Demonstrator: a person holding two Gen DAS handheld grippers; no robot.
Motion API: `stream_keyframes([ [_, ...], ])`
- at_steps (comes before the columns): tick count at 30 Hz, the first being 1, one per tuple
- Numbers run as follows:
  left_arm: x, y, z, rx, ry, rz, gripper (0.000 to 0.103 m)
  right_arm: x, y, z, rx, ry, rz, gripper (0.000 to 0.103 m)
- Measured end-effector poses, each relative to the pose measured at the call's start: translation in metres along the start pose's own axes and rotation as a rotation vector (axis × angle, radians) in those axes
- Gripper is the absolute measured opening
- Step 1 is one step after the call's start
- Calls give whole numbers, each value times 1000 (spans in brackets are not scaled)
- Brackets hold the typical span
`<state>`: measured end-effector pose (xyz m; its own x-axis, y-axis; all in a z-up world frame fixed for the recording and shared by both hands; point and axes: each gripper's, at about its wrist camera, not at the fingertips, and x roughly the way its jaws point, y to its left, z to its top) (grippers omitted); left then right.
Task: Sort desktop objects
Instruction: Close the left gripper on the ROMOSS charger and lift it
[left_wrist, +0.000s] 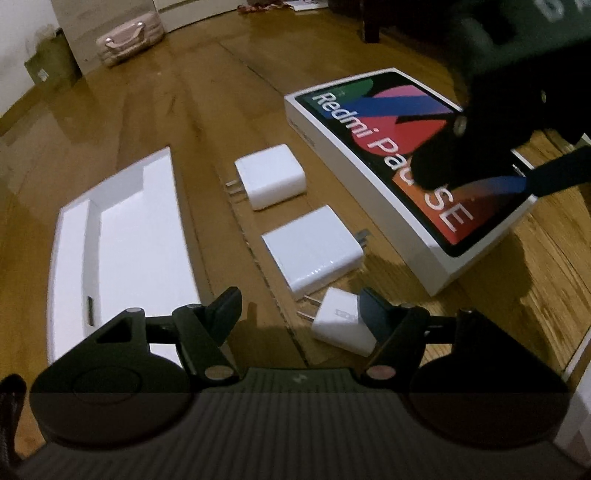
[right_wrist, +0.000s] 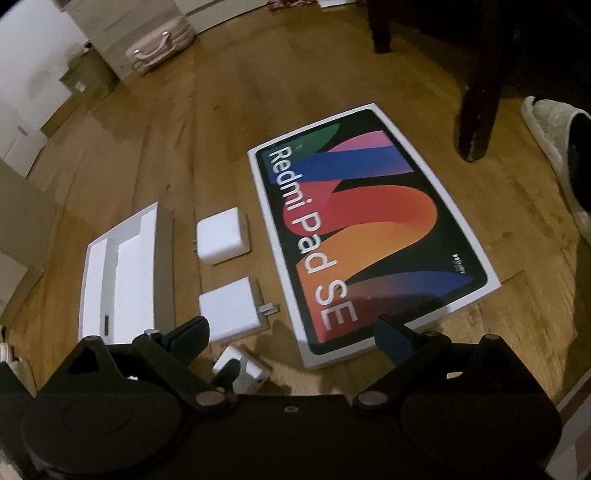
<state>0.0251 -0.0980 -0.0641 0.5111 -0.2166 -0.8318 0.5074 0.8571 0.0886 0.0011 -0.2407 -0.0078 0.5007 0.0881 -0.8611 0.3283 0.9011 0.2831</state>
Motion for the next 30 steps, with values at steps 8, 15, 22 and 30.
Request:
stream_keyframes([
  [8,2,-1,-5,-21,-21,-54,70,0,-6,2,32,-7,-19,99],
  [15,0,1,-12,16,-54,-96,60,0,-6,1,36,-6,-18,99],
  [22,3,5,-17,-18,-94,-150,55,-2,-5,1,27,-17,-38,99],
  [30,2,4,-20,-9,-78,-166,55,-2,-5,0,33,-18,-36,99],
])
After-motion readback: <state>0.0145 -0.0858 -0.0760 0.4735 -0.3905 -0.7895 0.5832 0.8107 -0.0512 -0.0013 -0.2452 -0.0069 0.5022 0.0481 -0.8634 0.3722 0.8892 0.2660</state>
